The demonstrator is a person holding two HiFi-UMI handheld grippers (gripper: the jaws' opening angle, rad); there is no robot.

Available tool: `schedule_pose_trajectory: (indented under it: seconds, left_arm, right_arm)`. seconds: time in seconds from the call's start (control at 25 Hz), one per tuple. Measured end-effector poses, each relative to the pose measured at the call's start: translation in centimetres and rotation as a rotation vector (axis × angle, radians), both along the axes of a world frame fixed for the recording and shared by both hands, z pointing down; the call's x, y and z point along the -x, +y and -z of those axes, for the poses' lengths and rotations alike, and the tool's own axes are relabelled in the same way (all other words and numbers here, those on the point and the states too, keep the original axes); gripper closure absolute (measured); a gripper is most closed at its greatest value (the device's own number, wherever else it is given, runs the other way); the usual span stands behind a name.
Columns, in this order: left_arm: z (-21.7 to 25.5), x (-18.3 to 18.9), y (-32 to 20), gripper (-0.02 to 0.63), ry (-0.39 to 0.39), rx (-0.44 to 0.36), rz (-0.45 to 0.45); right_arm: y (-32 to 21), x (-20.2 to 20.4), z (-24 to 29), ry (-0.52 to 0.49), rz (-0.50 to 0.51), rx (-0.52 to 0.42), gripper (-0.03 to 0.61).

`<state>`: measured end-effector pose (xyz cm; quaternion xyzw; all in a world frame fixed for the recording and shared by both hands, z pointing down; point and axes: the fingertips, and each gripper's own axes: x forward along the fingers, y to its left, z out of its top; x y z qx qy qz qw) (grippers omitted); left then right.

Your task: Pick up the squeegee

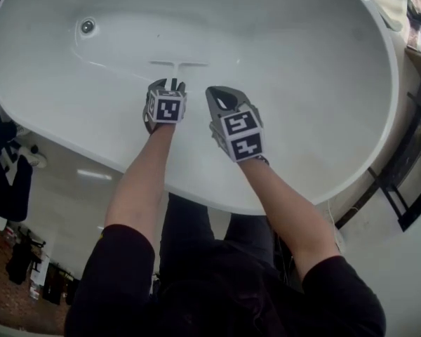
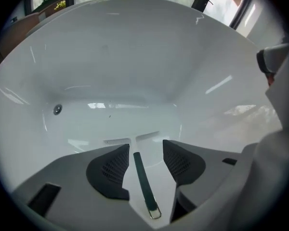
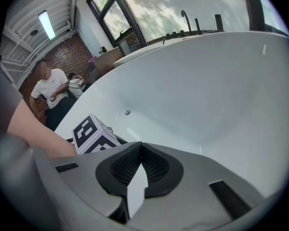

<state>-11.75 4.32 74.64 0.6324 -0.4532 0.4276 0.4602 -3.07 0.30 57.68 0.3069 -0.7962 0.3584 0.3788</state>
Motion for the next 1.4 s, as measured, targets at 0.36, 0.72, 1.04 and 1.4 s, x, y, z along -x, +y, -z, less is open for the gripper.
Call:
schedule_pose_trajectory:
  seconds: [0.36,0.72,1.04,1.4]
  left_arm:
    - [-8.2,0.0,0.6,0.388,-0.029,0.031,0.032]
    - [-11.1,0.4,2.1,0.39,-0.029,0.107,0.06]
    - [-12.3,0.6,3.2,0.505,-0.034,0.177,0.062]
    - [-9.7,0.5,1.0,0.517,-0.028,0.122,0.046]
  right_arm:
    - [1.6,-0.8,-6.8,0.008,-0.025,0.077,0.569]
    - [2.6,-0.9,-9.4,0.008,-0.022,0.115,0.569]
    - [2.6,-1.0,-9.9,0.02,-0.026,0.121,0.569]
    - [2.3,-0.9,-8.3,0.028,-0.028,0.106,0.569]
